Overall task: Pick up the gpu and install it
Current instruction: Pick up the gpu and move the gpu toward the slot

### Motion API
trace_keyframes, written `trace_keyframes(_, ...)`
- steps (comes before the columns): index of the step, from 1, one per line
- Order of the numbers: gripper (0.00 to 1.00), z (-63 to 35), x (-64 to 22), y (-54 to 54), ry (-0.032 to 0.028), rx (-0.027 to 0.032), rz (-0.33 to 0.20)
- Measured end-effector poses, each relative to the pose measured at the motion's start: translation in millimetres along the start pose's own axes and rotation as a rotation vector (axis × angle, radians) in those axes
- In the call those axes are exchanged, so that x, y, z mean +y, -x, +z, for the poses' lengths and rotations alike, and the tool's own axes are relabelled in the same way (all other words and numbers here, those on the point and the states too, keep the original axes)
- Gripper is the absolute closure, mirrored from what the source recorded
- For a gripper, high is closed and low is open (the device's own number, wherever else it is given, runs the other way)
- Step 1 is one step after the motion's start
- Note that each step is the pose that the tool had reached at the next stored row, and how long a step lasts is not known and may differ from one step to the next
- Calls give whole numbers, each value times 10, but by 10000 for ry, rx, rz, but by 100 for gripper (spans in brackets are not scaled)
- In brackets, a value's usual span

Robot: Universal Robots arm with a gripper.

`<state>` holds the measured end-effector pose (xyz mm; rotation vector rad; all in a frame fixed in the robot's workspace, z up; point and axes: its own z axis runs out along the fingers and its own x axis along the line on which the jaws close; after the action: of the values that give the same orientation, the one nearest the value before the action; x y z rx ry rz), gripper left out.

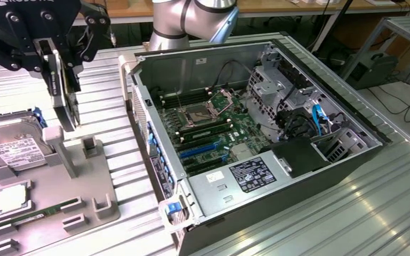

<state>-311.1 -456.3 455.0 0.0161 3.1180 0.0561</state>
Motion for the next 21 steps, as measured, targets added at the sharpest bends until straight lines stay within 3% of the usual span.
trace_keyframes(21,72,10,3,352,1,-1,0)
